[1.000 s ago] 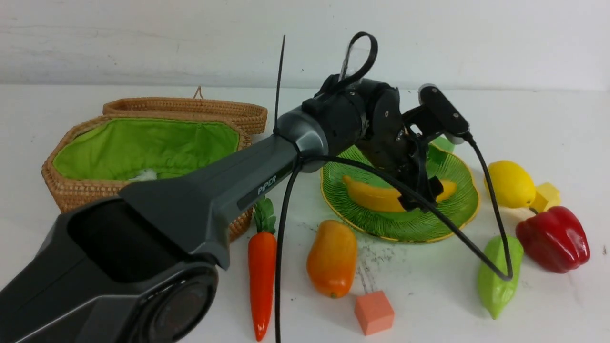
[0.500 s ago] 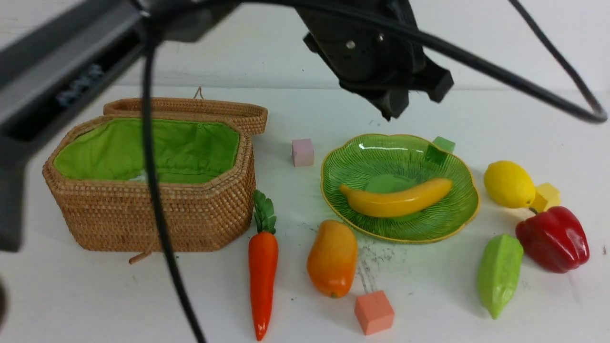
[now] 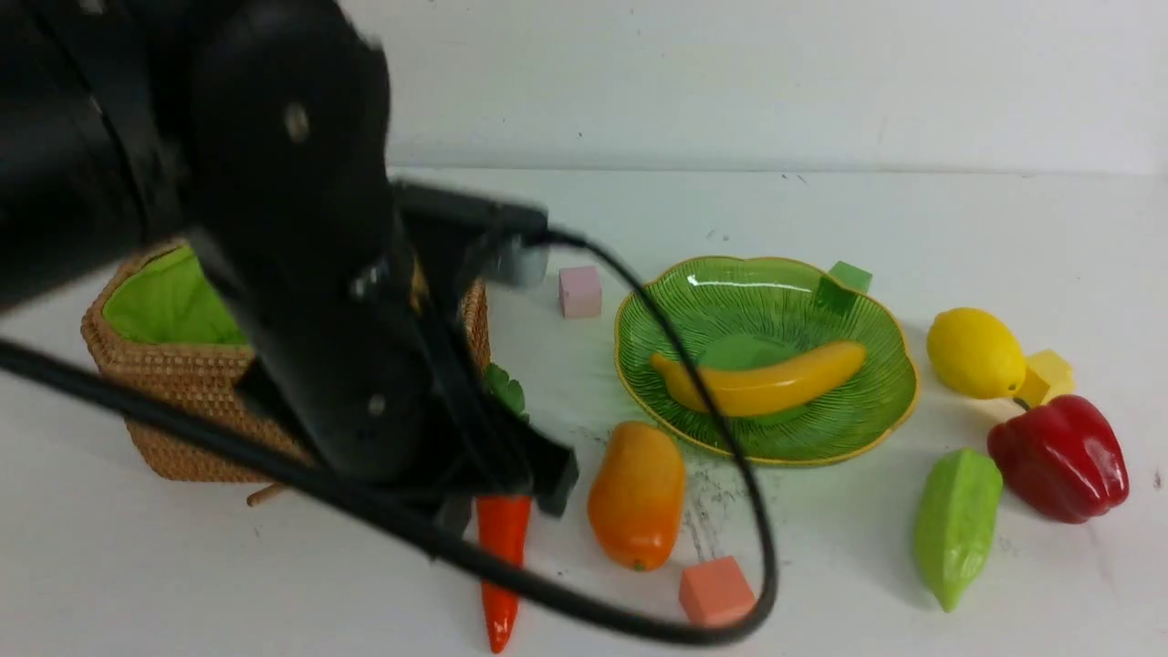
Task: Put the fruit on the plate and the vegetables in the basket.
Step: Use the left arm to grab a carrot and put it into the left basket, then grab the mango with your left arm and place it on the right plate, then take a chayote with your right arm and place it on the basket on the left.
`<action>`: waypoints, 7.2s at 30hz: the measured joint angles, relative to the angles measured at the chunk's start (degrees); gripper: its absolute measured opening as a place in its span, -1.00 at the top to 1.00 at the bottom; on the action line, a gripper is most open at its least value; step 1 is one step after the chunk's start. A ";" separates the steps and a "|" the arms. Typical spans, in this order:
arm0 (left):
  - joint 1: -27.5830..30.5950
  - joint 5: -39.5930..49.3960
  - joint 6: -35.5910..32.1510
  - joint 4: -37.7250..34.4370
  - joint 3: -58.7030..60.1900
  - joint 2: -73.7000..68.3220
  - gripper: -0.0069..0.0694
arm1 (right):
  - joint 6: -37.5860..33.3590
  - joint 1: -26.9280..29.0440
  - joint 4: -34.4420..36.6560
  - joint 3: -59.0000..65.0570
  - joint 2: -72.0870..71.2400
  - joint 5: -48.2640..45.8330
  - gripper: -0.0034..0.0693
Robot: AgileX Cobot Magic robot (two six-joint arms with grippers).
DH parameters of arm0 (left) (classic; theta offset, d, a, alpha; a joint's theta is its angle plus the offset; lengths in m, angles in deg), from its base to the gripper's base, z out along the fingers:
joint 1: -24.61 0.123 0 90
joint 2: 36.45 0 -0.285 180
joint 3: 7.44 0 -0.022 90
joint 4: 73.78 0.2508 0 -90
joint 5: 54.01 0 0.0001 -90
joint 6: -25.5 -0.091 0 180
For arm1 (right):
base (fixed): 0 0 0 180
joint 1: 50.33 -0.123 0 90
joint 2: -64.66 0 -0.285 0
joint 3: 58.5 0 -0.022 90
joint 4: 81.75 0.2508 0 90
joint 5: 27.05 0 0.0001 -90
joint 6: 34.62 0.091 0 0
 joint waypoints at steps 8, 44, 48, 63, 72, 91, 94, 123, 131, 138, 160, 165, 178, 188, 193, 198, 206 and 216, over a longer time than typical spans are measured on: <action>0.00 -21.80 4.03 2.86 9.87 -8.04 0.13 | -1.99 0.00 0.12 0.00 0.00 1.13 0.55; -4.46 -26.43 7.06 13.31 10.02 -3.49 0.14 | -3.14 0.00 1.91 0.00 0.00 1.61 0.52; -8.79 -26.77 -6.76 13.99 10.02 5.49 0.14 | -5.82 0.00 2.55 0.00 0.00 5.01 0.52; 18.49 -25.84 -53.10 20.58 6.12 8.02 0.14 | -27.97 0.00 20.82 0.00 4.66 9.11 0.50; 30.47 -33.21 -60.86 22.06 6.12 -0.81 0.14 | -28.66 0.00 21.37 0.00 4.66 9.11 0.49; 31.42 -38.92 -56.36 23.52 6.07 -3.38 -0.49 | -28.66 0.00 20.18 0.00 4.66 8.75 0.45; 30.73 -38.42 -49.78 17.14 6.07 -2.19 -0.44 | -28.66 0.00 20.18 0.00 4.66 8.43 0.45; -1.16 -32.78 -16.26 -2.99 -7.16 -25.10 -0.90 | -7.37 0.00 2.13 0.00 2.03 -0.01 0.41; -1.16 -35.52 -5.05 9.40 -9.38 -31.52 -0.91 | -7.61 0.00 2.13 0.00 2.03 -0.01 0.41; -1.16 -35.05 -2.63 11.04 -9.57 -34.66 -0.80 | -7.67 0.00 2.13 0.00 2.03 -0.01 0.41; -0.86 -50.54 -7.43 11.89 -15.88 -24.57 -0.70 | -5.66 0.00 -2.39 0.00 2.03 4.54 0.41; 1.11 -53.93 -7.43 12.42 -25.98 -34.85 -0.70 | -3.12 0.00 -2.60 0.00 2.03 4.27 0.40; 1.78 -51.71 -7.43 15.07 -36.53 -45.68 -0.93 | 1.42 0.00 -2.64 0.02 2.03 -0.02 0.38; 1.11 -36.33 -7.43 12.68 -36.61 -36.08 -0.53 | 4.24 0.00 -2.92 0.02 2.26 -0.02 0.38; -1.64 -22.64 -7.21 11.05 -36.61 -24.03 0.39 | 10.46 0.00 -7.53 0.02 6.95 -0.02 0.38; -4.89 -14.15 -7.56 8.52 -33.52 -11.59 0.85 | 13.55 0.00 -11.80 0.02 17.12 -0.02 0.37; -8.89 -15.16 -6.66 6.96 -10.41 14.79 0.85 | 17.36 0.00 -16.35 0.13 29.27 0.36 0.34; -9.15 -31.37 -2.87 6.57 19.42 50.89 0.85 | 24.60 3.56 -20.24 8.06 43.39 10.09 0.21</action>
